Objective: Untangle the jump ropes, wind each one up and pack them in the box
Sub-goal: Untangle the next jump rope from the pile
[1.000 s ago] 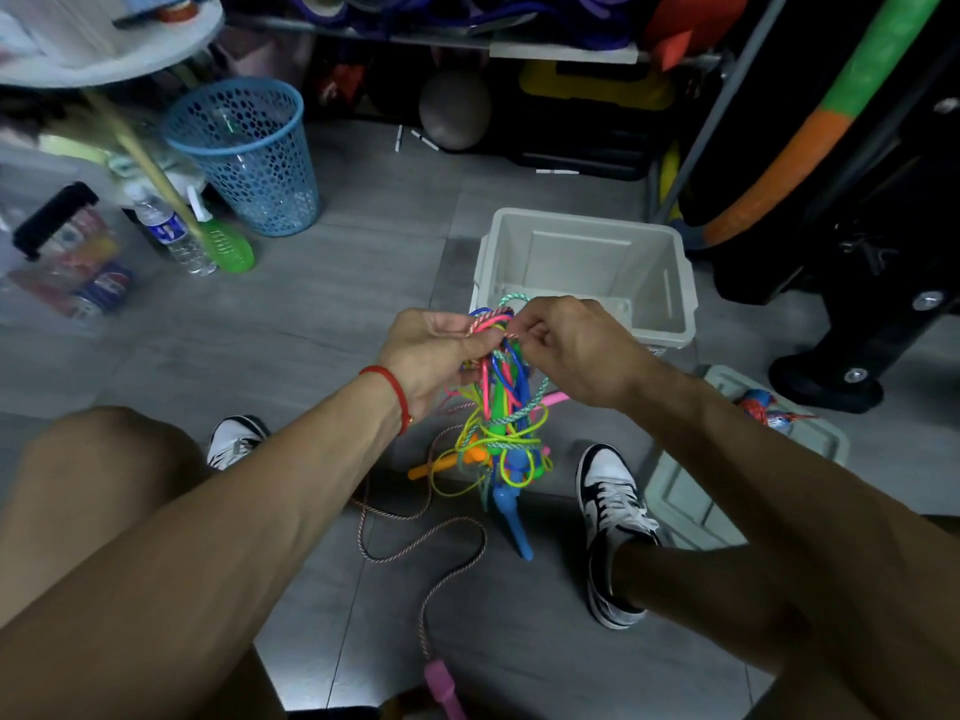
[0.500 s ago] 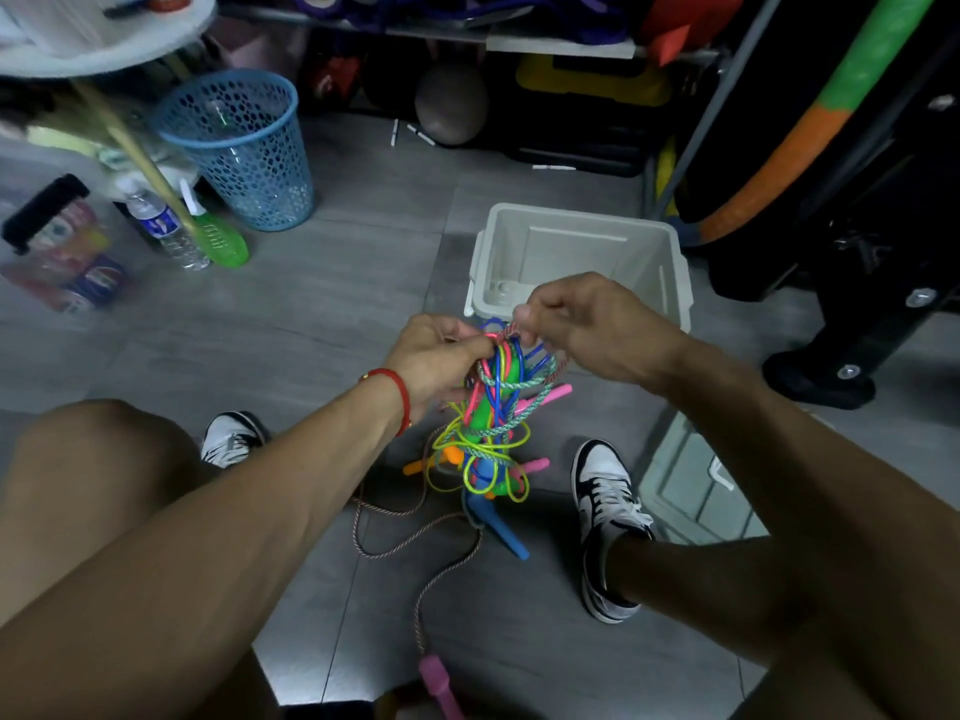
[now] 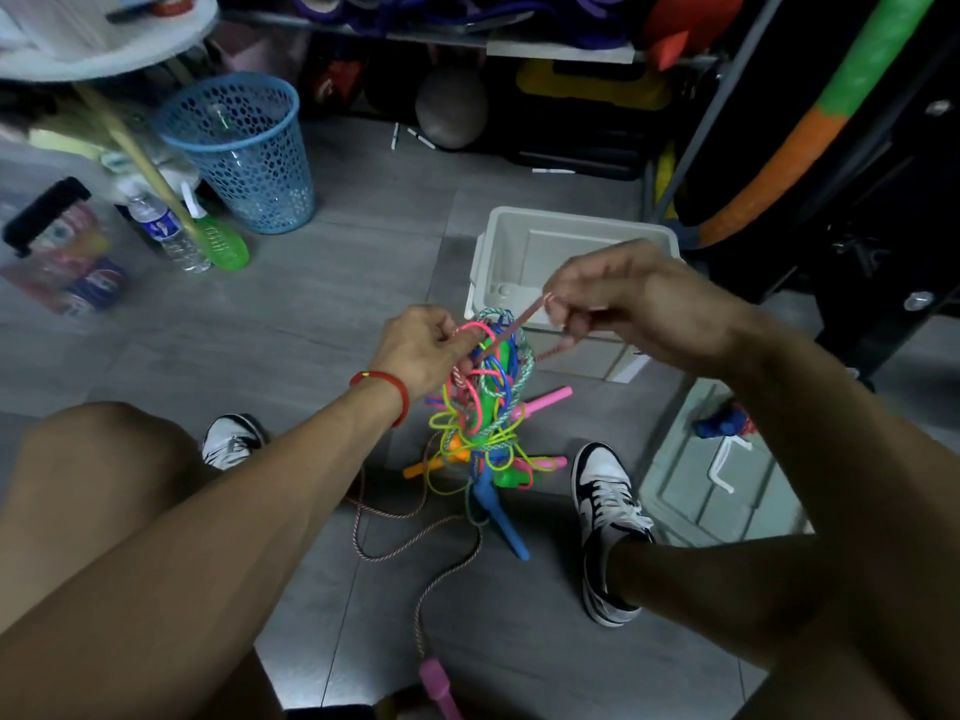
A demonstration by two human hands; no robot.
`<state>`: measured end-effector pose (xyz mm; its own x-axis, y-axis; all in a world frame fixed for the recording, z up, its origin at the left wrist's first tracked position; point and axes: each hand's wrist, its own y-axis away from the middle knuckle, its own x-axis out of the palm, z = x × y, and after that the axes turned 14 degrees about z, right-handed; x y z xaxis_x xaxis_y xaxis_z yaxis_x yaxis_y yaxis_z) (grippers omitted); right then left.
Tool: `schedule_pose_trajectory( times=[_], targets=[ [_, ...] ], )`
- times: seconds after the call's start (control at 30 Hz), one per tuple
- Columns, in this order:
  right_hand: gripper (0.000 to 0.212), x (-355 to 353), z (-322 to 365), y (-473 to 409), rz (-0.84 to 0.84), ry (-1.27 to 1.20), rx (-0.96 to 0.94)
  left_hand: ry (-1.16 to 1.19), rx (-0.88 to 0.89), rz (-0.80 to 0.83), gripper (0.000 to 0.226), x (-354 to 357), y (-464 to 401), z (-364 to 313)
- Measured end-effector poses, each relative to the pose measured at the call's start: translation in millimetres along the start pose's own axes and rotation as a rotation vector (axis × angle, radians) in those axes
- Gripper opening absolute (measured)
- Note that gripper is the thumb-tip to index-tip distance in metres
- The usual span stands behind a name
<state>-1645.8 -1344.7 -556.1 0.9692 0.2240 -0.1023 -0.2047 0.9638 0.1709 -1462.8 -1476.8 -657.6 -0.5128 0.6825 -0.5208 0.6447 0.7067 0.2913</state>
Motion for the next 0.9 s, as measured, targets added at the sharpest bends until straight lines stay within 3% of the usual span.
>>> schedule_pose_trajectory(
  times=[0.07,0.1,0.17,0.23,0.4,0.53,0.63,0.73,0.9],
  targets=[
    [0.026,-4.8,4.9,-0.2,-0.087,-0.129,0.021,0.061,-0.021,0.011,0.036,-1.5,-3.7,2.6],
    [0.034,-7.1,2.4,-0.4,-0.106,0.007,0.107,0.076,-0.016,0.019,0.038,-2.8,-3.5,0.9],
    [0.047,-7.7,-4.3,0.7,-0.011,0.533,0.311,0.077,0.001,0.029,0.042,-2.2,-2.9,-2.3],
    [0.037,0.3,-6.5,0.2,0.100,0.706,0.290,0.070,0.013,0.013,0.041,-1.1,-1.7,-4.9],
    [0.030,0.4,-0.4,2.1,0.059,0.220,0.021,0.017,-0.033,0.016,0.035,0.3,-4.4,4.4],
    [0.029,0.9,-1.7,-0.2,-0.077,0.022,0.009,0.007,-0.009,0.084,0.039,-0.8,-3.1,7.6],
    [0.041,0.5,-3.4,-6.2,-0.186,-0.057,0.046,0.043,0.014,0.146,0.034,-1.9,-0.4,5.8],
    [0.038,3.2,-3.7,-9.9,-0.250,-0.106,0.063,0.057,0.027,0.188,0.029,0.8,-0.4,3.6],
    [0.038,5.1,0.6,-13.5,-0.324,-0.174,0.038,0.077,0.035,0.387,0.042,3.0,6.7,2.6]
  ],
)
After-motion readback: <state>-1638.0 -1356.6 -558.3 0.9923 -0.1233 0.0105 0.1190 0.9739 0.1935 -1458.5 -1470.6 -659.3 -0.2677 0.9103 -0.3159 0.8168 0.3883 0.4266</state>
